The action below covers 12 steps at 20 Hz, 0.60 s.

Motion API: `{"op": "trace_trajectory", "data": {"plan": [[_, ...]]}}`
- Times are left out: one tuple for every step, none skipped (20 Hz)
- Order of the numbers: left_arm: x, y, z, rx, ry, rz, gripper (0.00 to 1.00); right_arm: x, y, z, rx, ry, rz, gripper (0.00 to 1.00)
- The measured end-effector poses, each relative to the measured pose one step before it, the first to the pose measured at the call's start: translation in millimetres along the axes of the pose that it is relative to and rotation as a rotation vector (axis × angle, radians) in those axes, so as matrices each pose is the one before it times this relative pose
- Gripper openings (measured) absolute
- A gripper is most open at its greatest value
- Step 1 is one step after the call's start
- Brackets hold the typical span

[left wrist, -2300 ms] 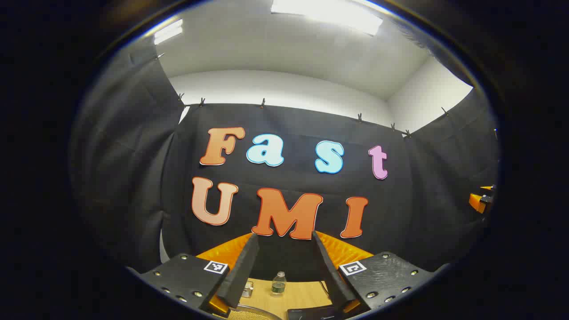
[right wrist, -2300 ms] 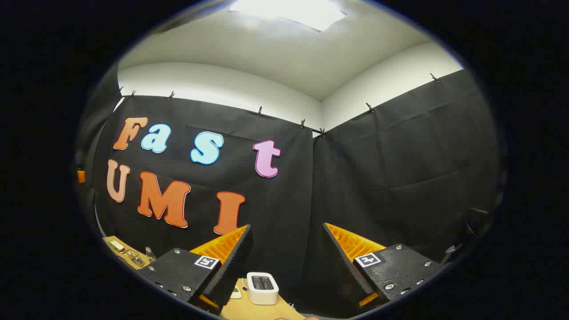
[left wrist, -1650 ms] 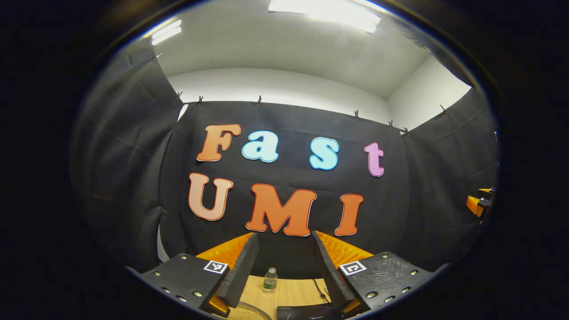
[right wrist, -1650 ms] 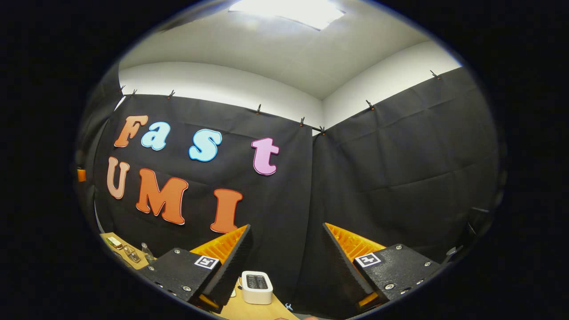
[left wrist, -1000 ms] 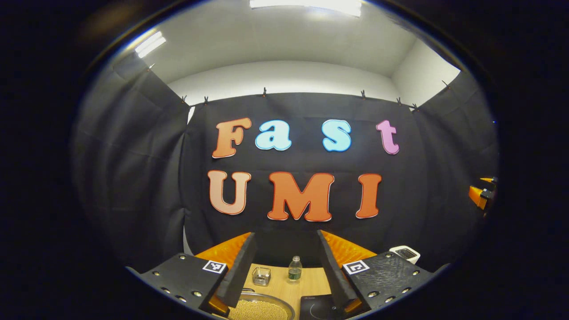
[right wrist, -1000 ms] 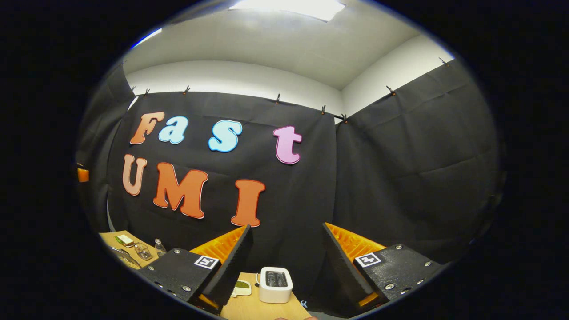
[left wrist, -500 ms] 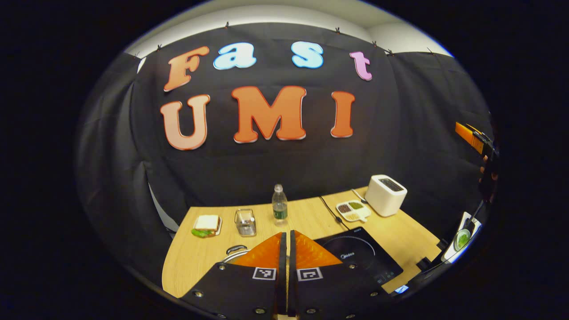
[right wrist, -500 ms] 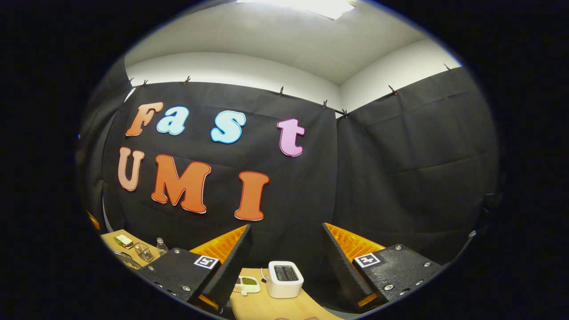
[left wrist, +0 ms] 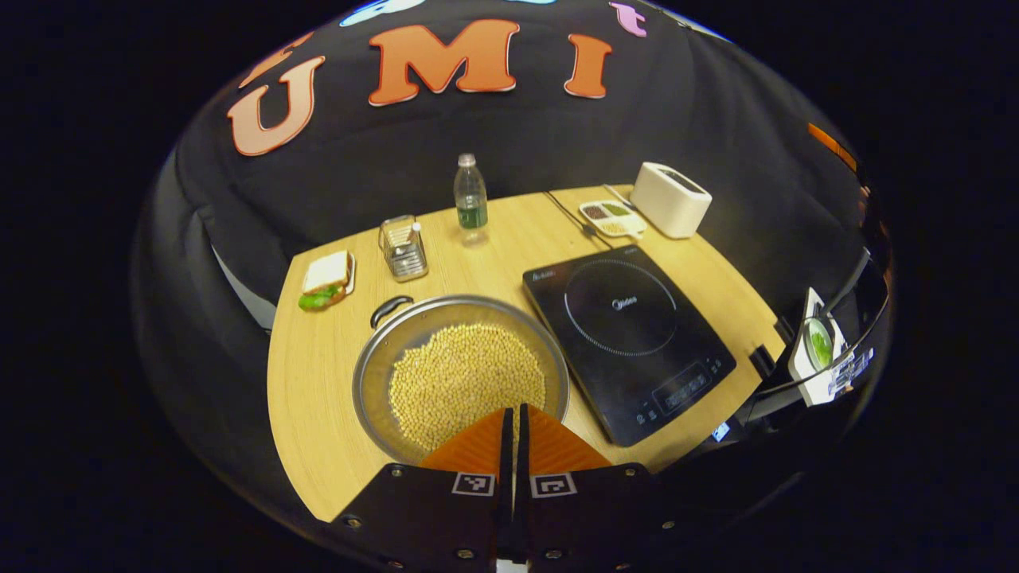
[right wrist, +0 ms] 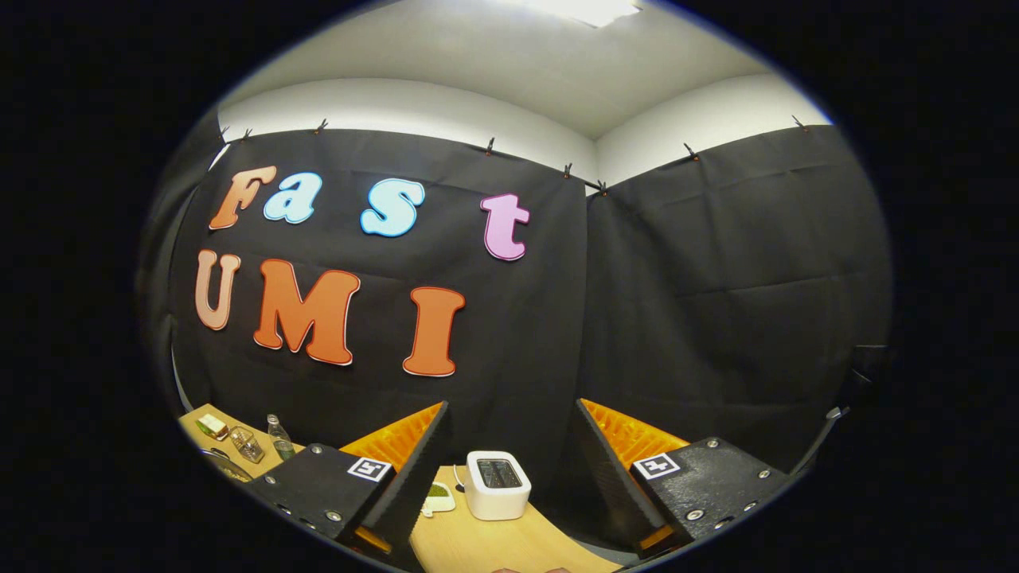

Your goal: First push the handle of the pot to place it horizontally, then grasp the pot with both hands and set it on the induction cooktop.

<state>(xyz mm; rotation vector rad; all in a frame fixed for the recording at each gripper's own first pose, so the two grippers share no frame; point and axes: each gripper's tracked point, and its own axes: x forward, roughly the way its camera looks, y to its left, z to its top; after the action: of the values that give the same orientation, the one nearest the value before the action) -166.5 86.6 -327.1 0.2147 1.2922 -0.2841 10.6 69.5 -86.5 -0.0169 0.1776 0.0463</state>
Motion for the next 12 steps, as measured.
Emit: {"op": "trace_trajectory", "data": {"plan": [[1.34, -0.51, -12.63, -0.00071, 0.03376, -0.00952, 0.02, -1.41, 0.99, -1.64, 0.00032, 0.00338, 0.00074, 0.95], [1.76, -1.88, -10.05, -0.0004, 0.02795, -0.00847, 0.02, -0.89, 1.73, -1.68, 0.0001, 0.00478, 0.00155, 0.95], [1.08, -0.17, -11.57, 0.00511, 0.03323, -0.00788, 0.02, -0.7, 1.68, -1.22, 0.00005, 0.00193, 0.00341, 0.95], [2.16, 0.48, -12.33, 0.01143, 0.03757, -0.00433, 0.02, -0.69, 1.0, -1.27, -0.00014, 0.00146, 0.00152, 0.95], [1.99, -0.59, -10.59, 0.01083, 0.03142, -0.00711, 0.02, -1.2, 0.5, -0.96, -0.00073, 0.00326, 0.00432, 0.95], [1.58, -2.87, -11.98, 0.00776, 0.03957, -0.01206, 0.02, -1.25, 0.79, -0.76, -0.00038, 0.00392, 0.0023, 0.95], [0.5, -1.12, -8.52, 0.00596, 0.02808, -0.00764, 0.02, -1.47, 2.19, -2.34, -0.00115, 0.00657, 0.00979, 0.95], [5.83, -3.12, -10.35, 0.00191, 0.03284, -0.01606, 0.02, -0.65, 3.64, -0.65, -0.00454, 0.00188, 0.00777, 0.95], [2.99, 0.85, -5.13, 0.00701, 0.01547, -0.00047, 0.02, -0.24, -0.72, -0.44, -0.00742, 0.00085, -0.00087, 0.95], [7.4, 2.18, -6.1, 0.00475, 0.01415, 0.00817, 0.02, -1.62, -1.46, -0.87, -0.00907, 0.00188, 0.00041, 0.95], [6.05, 1.86, -4.75, 0.00227, 0.0167, 0.00999, 0.02, -1.74, -1.39, -0.79, -0.00929, 0.00244, -0.00264, 0.95], [4.94, 1.79, -5.5, 0.00721, 0.01468, 0.01112, 0.02, -1.03, -1.13, -0.4, -0.0076, 0.0018, -0.00225, 0.95]]}}
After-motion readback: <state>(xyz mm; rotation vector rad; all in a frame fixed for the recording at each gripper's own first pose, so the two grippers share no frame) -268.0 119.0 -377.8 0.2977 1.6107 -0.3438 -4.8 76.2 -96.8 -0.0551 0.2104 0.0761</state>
